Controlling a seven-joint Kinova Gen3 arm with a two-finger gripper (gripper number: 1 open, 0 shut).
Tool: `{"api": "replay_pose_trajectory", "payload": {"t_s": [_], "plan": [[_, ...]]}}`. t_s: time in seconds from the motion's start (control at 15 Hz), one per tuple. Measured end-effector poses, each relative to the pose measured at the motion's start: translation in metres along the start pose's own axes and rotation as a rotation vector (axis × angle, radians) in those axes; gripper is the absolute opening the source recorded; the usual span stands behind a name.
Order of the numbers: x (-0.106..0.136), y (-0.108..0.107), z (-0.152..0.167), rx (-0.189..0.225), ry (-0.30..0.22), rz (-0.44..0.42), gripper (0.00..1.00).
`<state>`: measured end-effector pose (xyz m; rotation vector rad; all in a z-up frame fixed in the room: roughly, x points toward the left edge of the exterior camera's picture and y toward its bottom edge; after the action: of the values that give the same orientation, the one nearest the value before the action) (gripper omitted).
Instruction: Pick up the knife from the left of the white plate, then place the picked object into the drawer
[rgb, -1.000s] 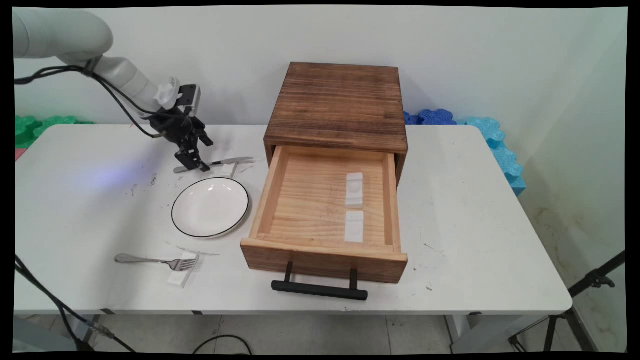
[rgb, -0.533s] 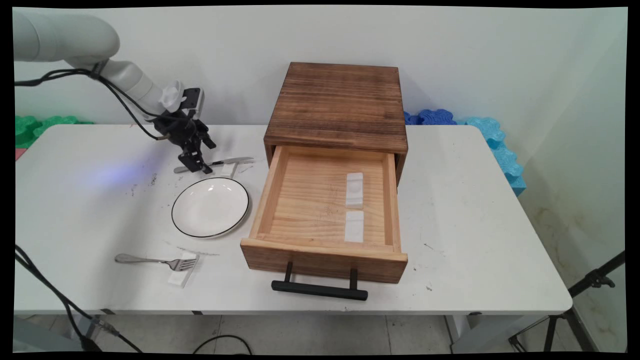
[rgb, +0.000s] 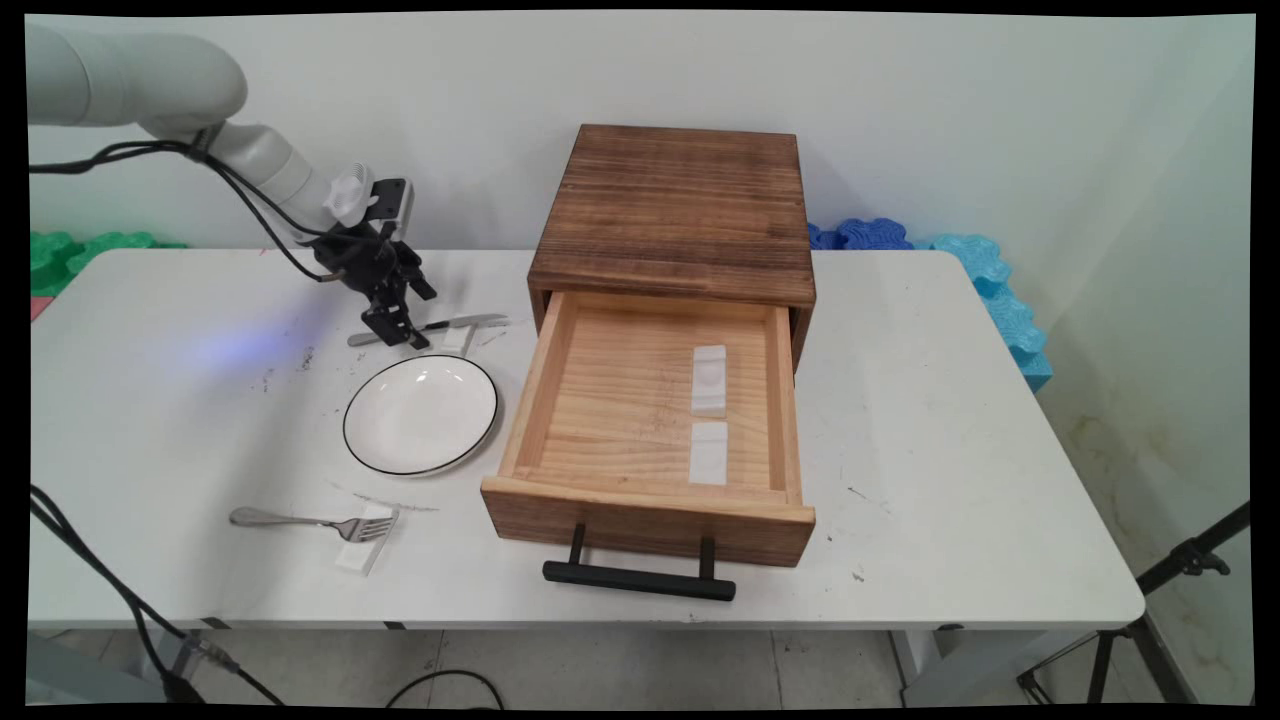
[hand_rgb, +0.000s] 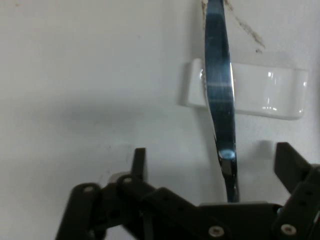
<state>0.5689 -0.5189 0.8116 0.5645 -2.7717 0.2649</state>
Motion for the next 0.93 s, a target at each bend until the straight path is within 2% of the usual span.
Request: {"api": "replay_pose_trajectory", "payload": {"t_s": [0.07, 0.13, 0.93], "plan": [[0.0004, -0.0004, 0.0005, 0.000, 0.001, 0.000, 1.00], [0.0007, -0.0006, 0.0009, 0.000, 0.001, 0.000, 0.00], [-0.0009, 0.0043, -0.0023, -0.001, -0.005, 0.017, 0.00]]}}
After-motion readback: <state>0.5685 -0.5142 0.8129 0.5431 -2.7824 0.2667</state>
